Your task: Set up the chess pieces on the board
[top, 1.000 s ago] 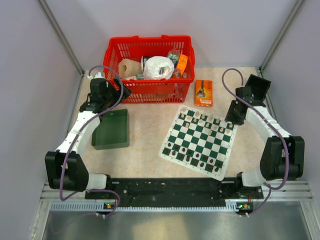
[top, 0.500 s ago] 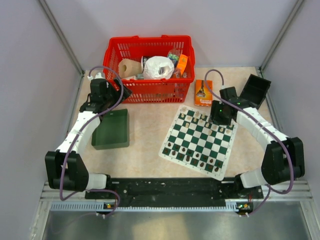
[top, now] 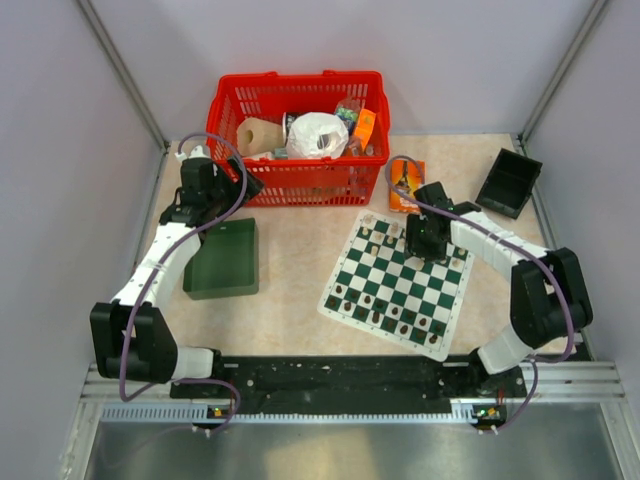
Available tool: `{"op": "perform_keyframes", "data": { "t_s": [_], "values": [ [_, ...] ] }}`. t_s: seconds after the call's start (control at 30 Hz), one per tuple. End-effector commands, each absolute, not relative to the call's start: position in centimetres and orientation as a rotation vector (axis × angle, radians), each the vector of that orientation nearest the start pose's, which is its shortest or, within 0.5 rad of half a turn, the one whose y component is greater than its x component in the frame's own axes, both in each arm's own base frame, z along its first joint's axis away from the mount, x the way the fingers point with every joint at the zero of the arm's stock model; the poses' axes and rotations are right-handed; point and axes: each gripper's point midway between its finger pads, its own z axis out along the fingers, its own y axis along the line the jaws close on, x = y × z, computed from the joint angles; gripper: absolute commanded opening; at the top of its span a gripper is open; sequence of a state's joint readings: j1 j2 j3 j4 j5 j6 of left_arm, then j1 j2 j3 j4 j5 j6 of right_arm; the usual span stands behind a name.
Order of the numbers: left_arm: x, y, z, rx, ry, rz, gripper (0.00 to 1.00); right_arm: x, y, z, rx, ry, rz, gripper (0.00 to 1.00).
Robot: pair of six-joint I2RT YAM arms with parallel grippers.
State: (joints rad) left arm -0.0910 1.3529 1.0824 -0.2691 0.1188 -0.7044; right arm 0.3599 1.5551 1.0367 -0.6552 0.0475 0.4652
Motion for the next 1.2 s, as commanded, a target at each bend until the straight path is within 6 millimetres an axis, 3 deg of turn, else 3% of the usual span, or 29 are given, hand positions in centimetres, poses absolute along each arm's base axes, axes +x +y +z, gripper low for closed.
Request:
{"op": "perform_keyframes", "data": {
  "t_s": [0.0,1.0,1.17],
  "values": [
    [40.8,-8.3,22.6,-0.559,2.024,-0.602,0.94,30.5,12.2,6.5,0.176,2.723,0.115,0.52],
    [40.9,-8.4,22.5,-0.553,2.028,-0.608,0.94,30.3,11.2,4.6,0.193,2.756,0.017,0.33],
    [40.9,-8.3,22.4,-0.555,2.028,-0.605,0.94,30.5,11.3,4.5,0.187,2.754,0.019,0.26]
  ]
}}
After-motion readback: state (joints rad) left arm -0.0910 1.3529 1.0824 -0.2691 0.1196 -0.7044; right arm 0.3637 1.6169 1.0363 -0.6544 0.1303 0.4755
